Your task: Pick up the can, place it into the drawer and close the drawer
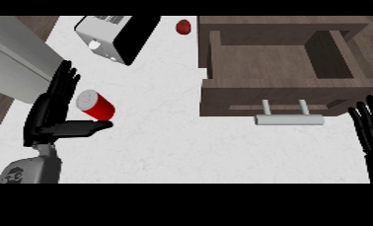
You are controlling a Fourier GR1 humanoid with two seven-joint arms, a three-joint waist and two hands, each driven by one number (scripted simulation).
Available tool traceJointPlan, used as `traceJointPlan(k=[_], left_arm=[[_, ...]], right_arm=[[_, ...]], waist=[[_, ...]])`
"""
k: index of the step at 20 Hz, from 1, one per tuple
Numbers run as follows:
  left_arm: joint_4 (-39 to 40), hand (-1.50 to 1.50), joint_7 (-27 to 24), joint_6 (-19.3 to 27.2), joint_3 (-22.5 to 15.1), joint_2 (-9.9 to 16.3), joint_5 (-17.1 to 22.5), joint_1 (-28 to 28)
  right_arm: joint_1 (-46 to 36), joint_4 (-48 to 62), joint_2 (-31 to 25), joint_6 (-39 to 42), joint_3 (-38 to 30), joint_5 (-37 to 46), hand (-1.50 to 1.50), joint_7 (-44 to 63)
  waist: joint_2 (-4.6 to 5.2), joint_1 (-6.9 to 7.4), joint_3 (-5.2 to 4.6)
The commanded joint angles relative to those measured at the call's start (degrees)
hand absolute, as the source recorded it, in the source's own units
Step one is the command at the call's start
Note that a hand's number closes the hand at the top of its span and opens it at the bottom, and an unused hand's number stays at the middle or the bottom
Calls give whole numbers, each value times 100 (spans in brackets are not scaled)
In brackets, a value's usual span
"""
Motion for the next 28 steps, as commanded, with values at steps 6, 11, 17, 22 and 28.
traceJointPlan(k=[6, 11, 17, 22, 28], left_arm=[[1420, -150, -1345, -370, 388, 326, 38, 16], [1208, -150, -1166, -479, 355, 433, 70, 267], [2473, -150, -1855, -591, 529, 616, 21, -155], [3956, -150, -2701, -391, 712, 693, -157, -760], [3809, -150, -2916, -379, 482, 364, -110, -337]], right_arm=[[130, -155, 220, 14, 119, 217, -150, -43], [-73, -41, 183, 29, 43, 283, -150, 28], [-439, -133, 91, -45, -112, 28, -150, 384], [-315, 217, 147, 58, -101, 107, -150, -13], [-101, -309, 291, 18, 54, 284, -150, 245]], waist=[[0, -5, -1], [-3, 16, 0], [2, 4, -1], [17, -35, -4], [2, -2, -2]])
